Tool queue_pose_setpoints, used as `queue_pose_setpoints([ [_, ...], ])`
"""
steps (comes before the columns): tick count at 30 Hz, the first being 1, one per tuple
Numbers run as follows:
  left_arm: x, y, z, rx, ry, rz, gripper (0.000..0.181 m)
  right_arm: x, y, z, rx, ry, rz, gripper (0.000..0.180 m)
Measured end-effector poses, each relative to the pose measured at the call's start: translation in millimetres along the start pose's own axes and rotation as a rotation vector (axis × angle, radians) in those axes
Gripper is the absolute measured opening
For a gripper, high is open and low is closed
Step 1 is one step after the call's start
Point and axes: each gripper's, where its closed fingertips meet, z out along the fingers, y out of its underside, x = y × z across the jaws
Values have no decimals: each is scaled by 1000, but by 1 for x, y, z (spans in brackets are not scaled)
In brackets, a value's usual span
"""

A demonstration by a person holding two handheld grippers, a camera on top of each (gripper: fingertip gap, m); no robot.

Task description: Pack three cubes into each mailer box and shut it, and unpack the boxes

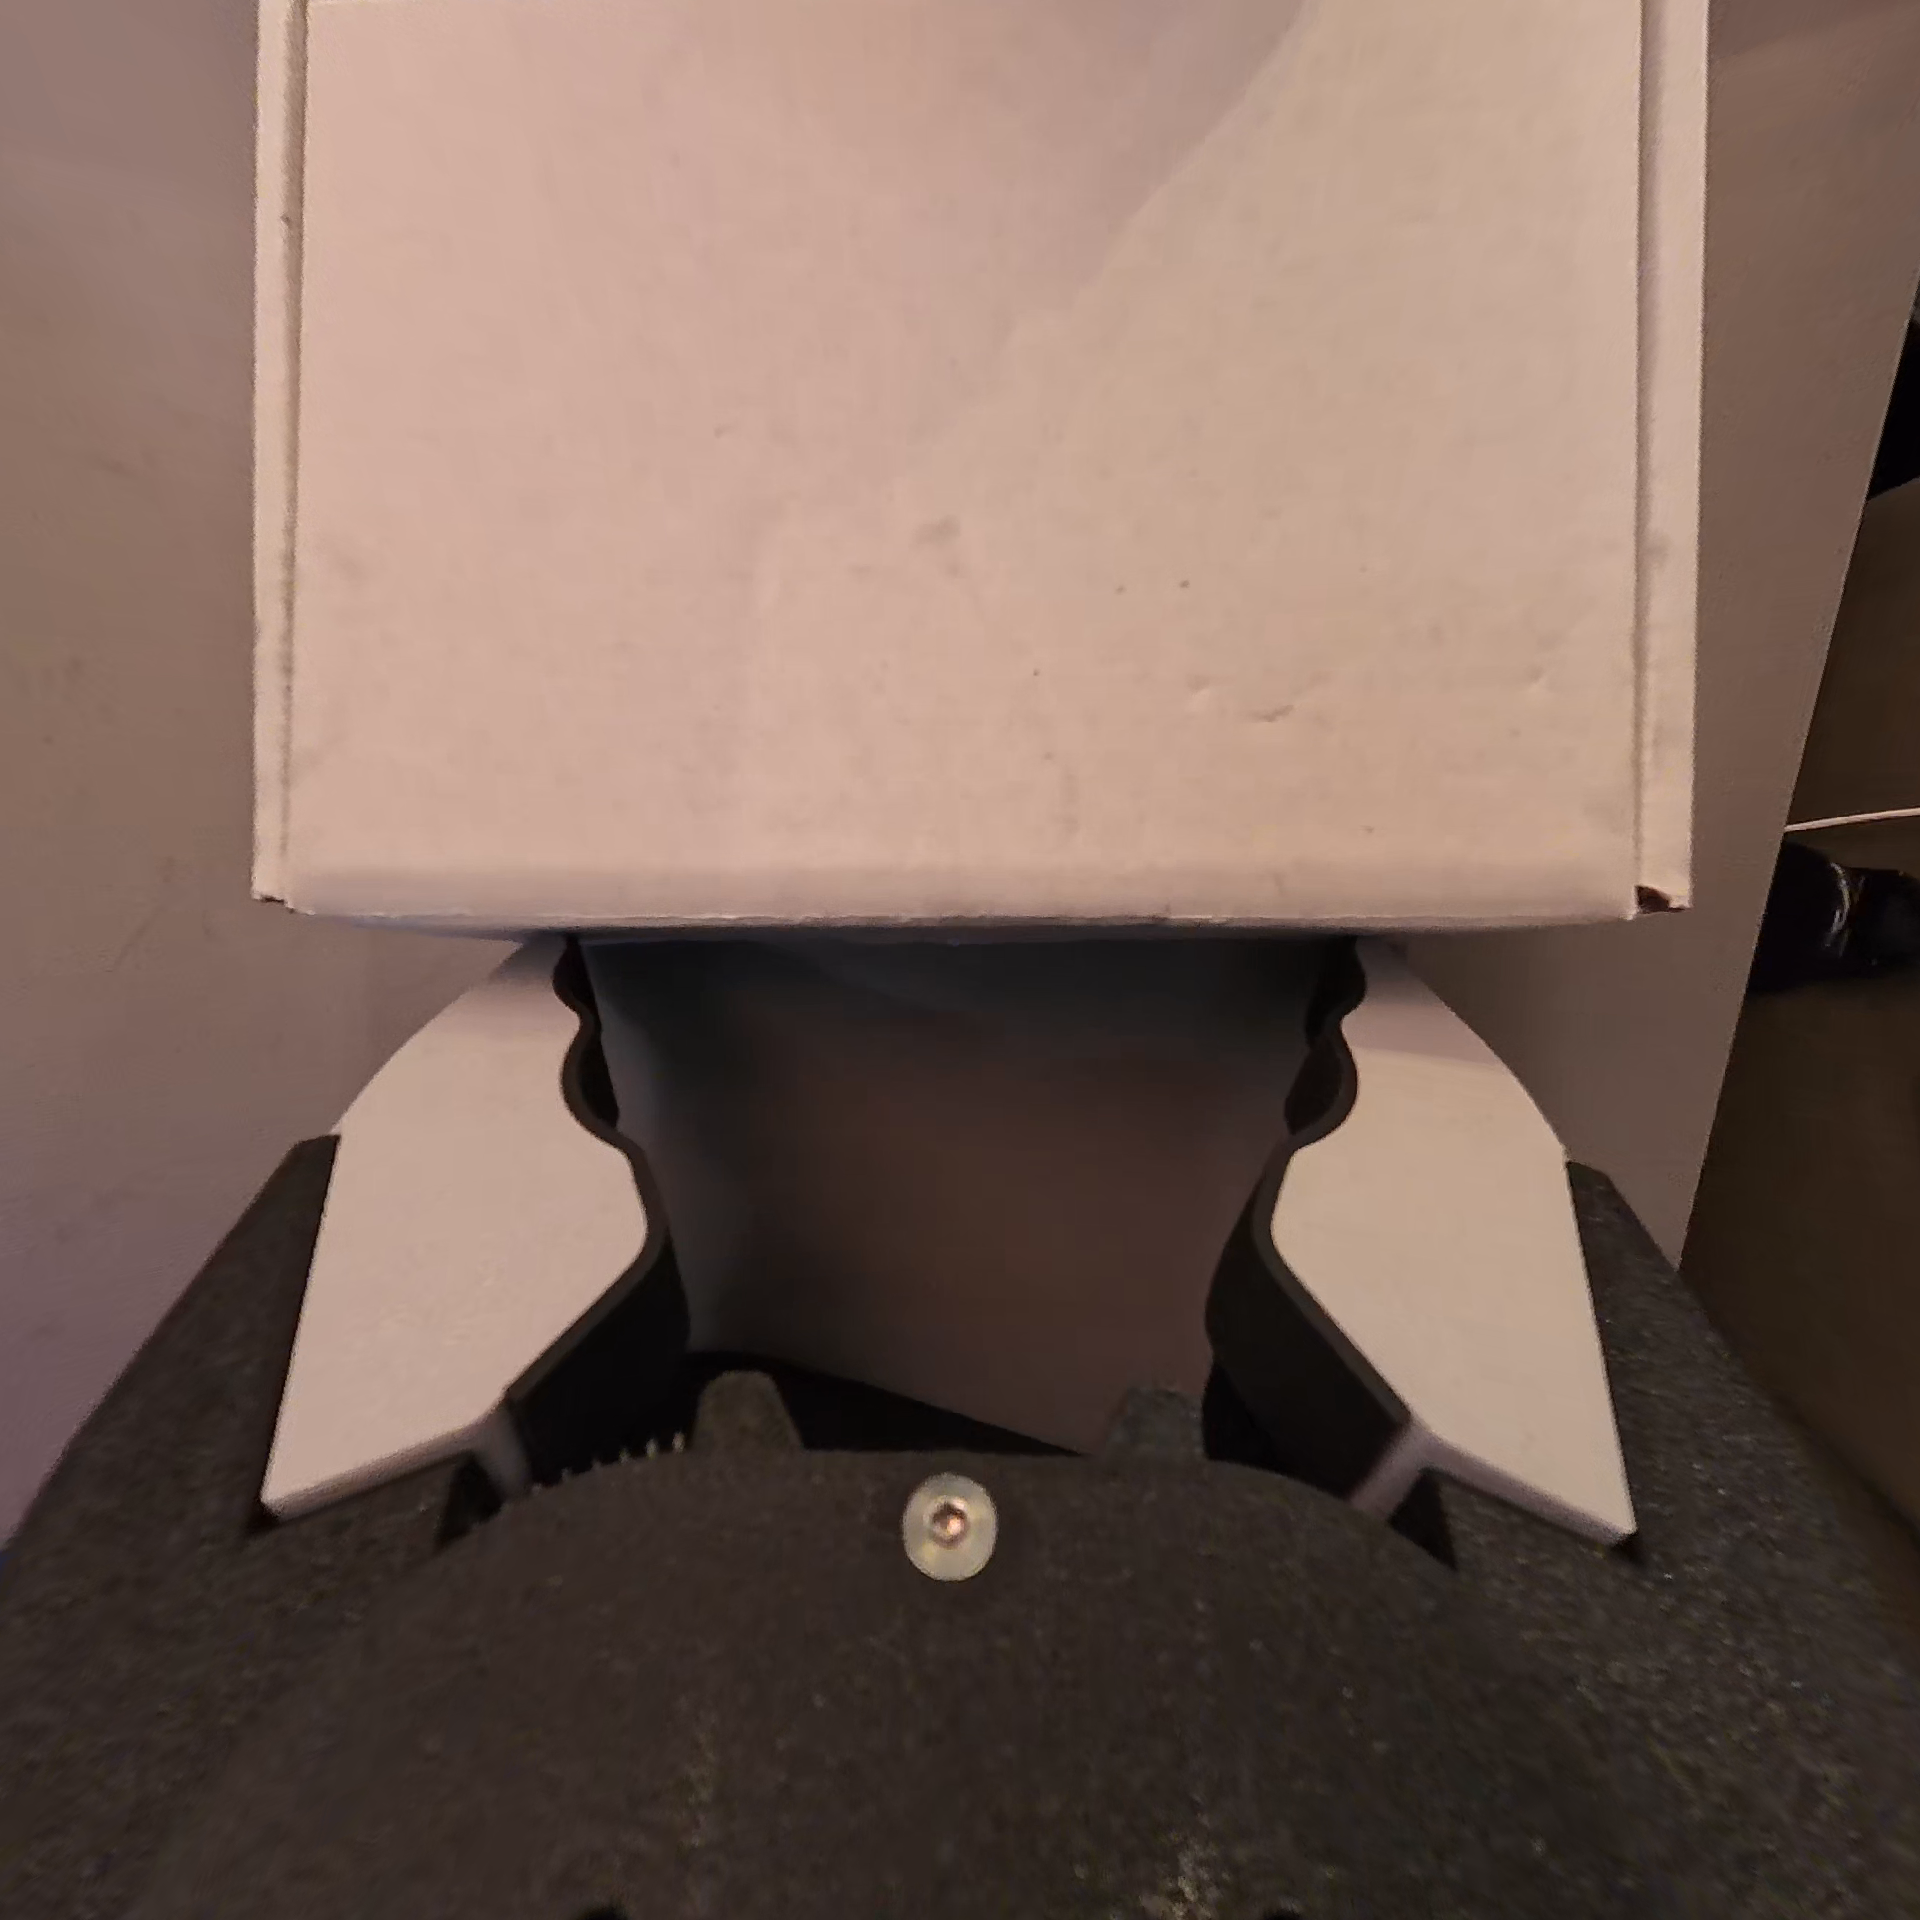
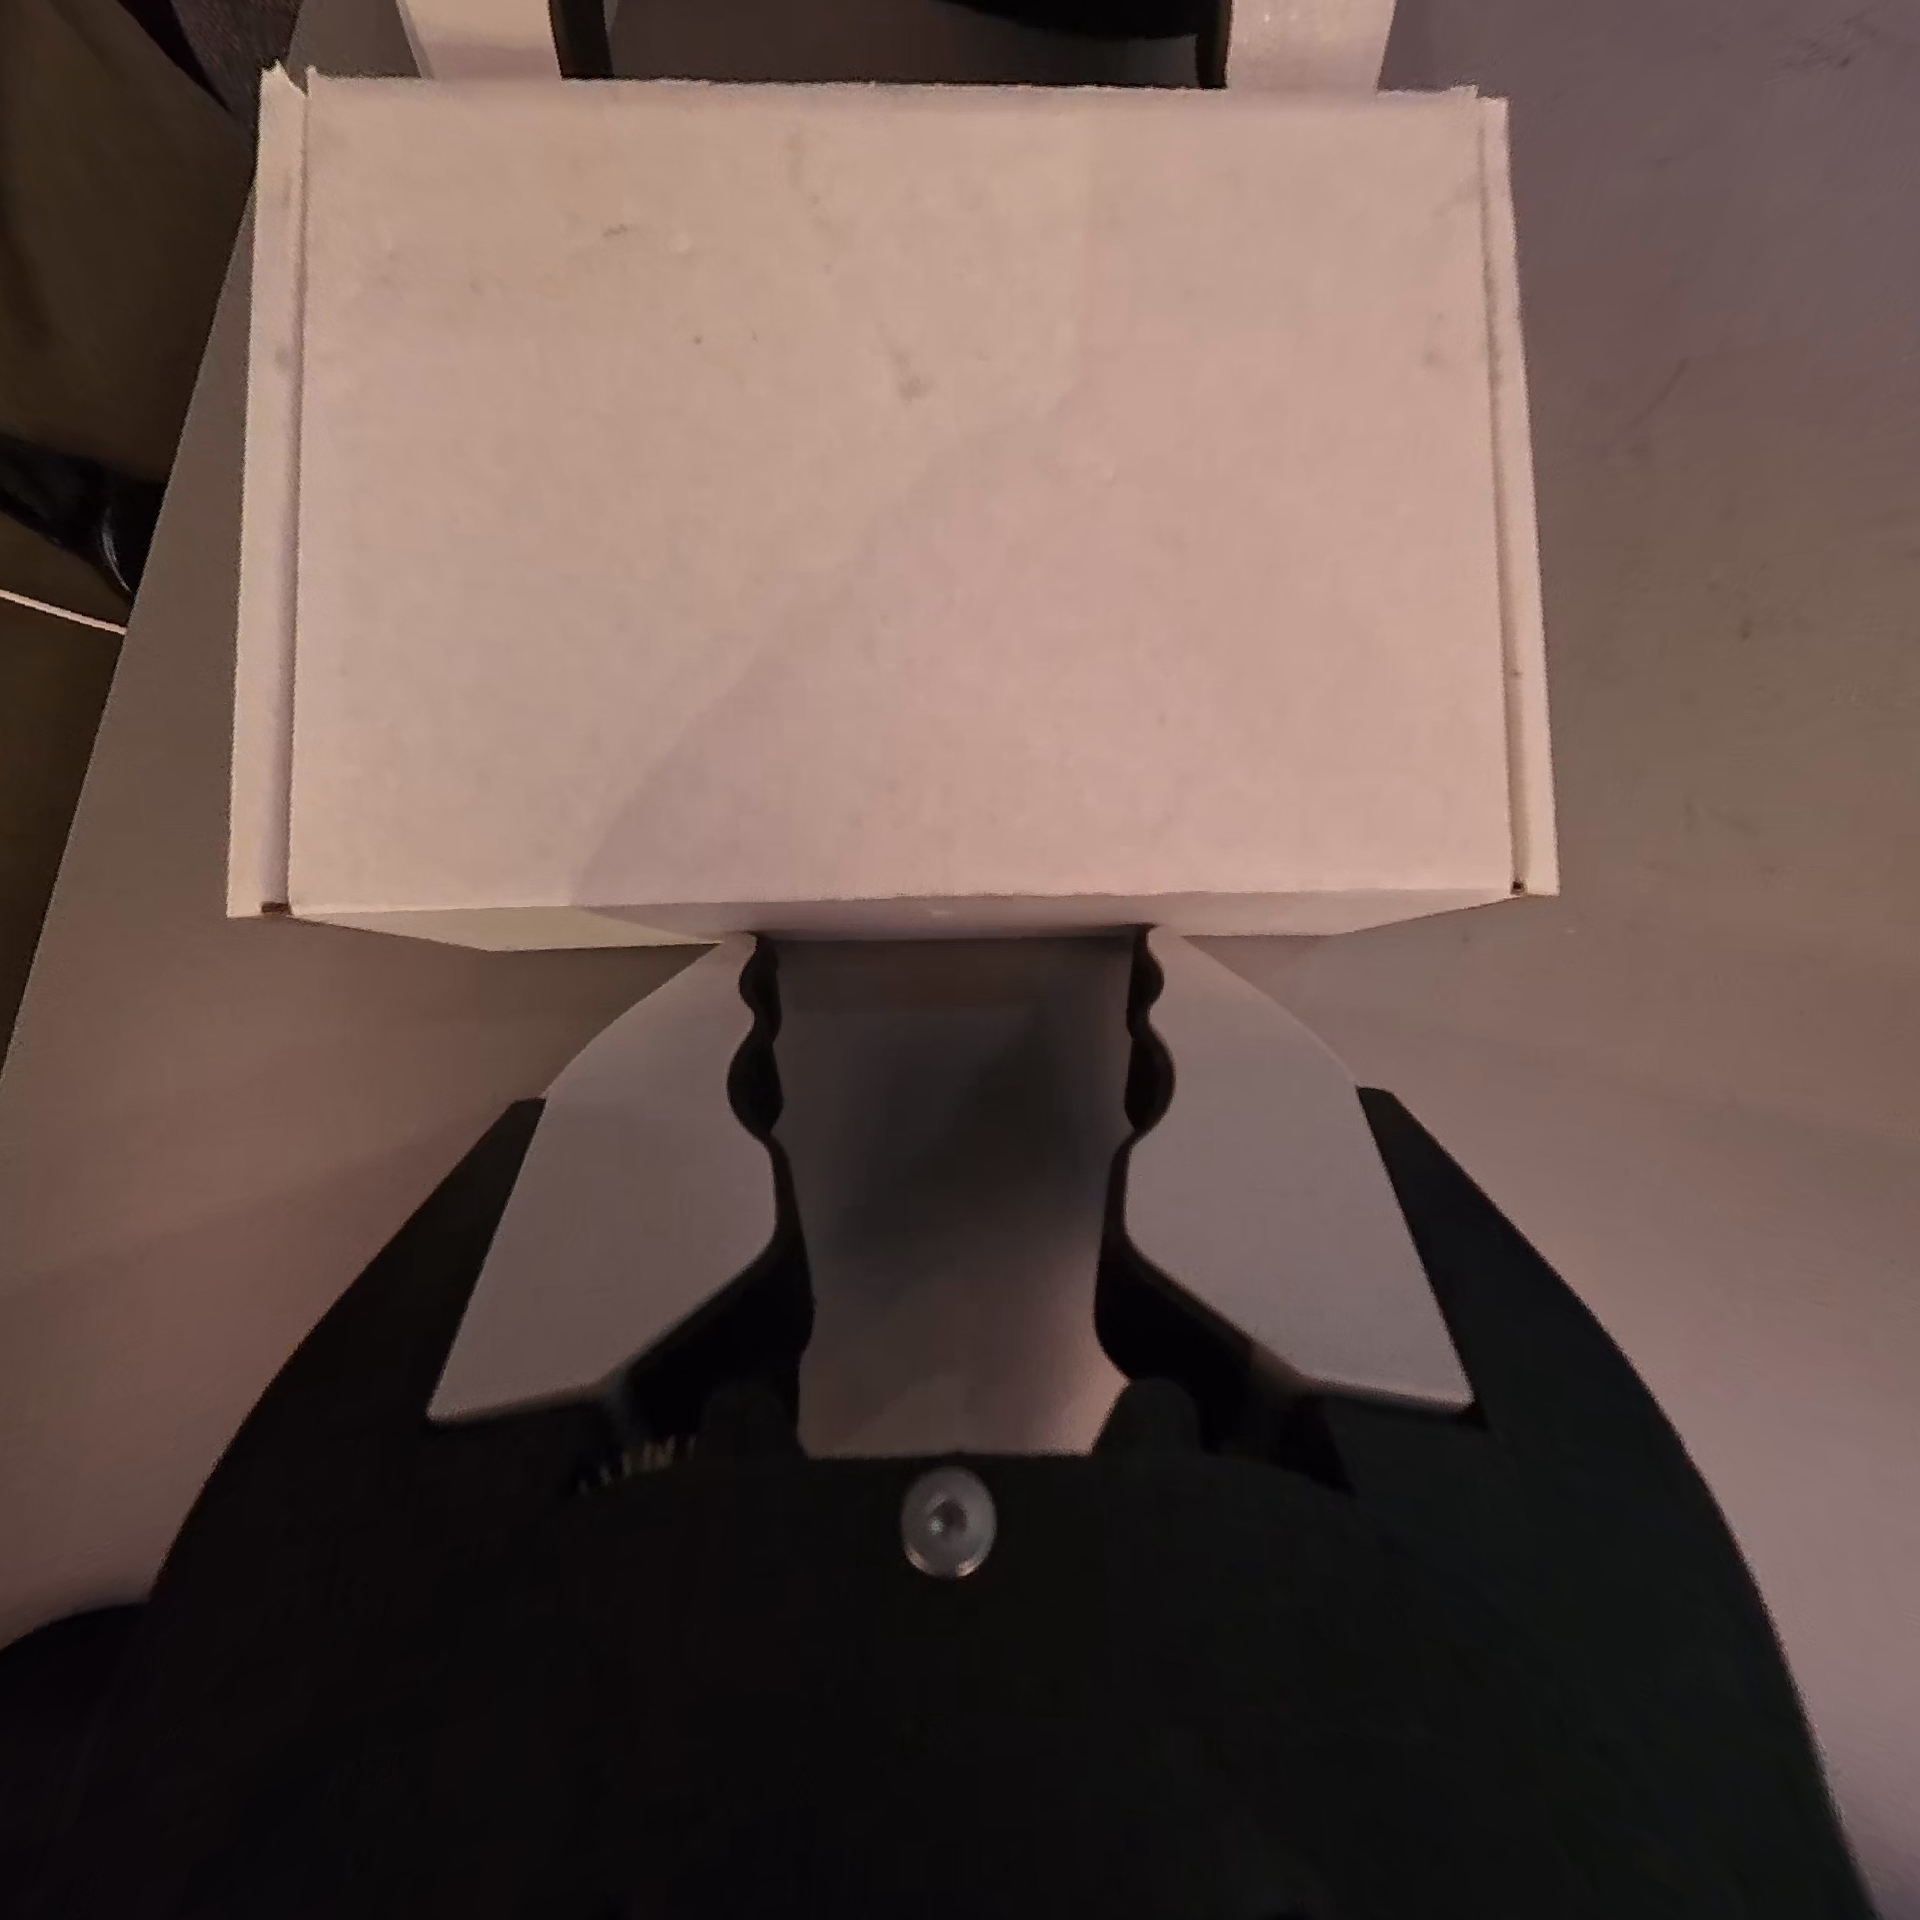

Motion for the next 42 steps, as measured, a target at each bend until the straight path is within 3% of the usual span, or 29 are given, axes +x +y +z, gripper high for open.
queue_pose_setpoints([
  [1,0,0,0,0,-2,-4,127,0,0,0,-2,-1,3,64],
  [6,0,-2,2,11,-17,-25,128,3,9,-4,-53,8,36,64],
  [8,-3,-5,4,7,-48,-71,125,18,18,-13,-141,142,63,63],
  [10,-5,-12,5,37,-72,-118,103,32,23,-30,-201,282,87,62],
  [12,-16,-15,5,43,-162,-143,113,44,24,-51,-192,396,190,62],
  [17,-10,-37,5,142,-172,-192,124,62,-4,-105,67,610,559,63],
  [21,-7,-46,-18,301,-153,-245,130,47,-59,-101,397,462,797,88],
  [23,-9,-43,-38,386,-166,-278,128,42,-60,-79,321,438,871,112],
  [25,-15,-34,-57,449,-212,-296,125,40,-57,-56,193,438,916,120],
  [31,-47,11,-95,495,-444,-354,130,48,-62,-21,-39,544,965,122],
  [37,-39,15,-124,668,-359,-385,125,45,-38,-12,-328,637,1002,123],
  [42,-38,18,-135,645,-403,-340,126,43,-20,-13,-471,643,1033,126],
])
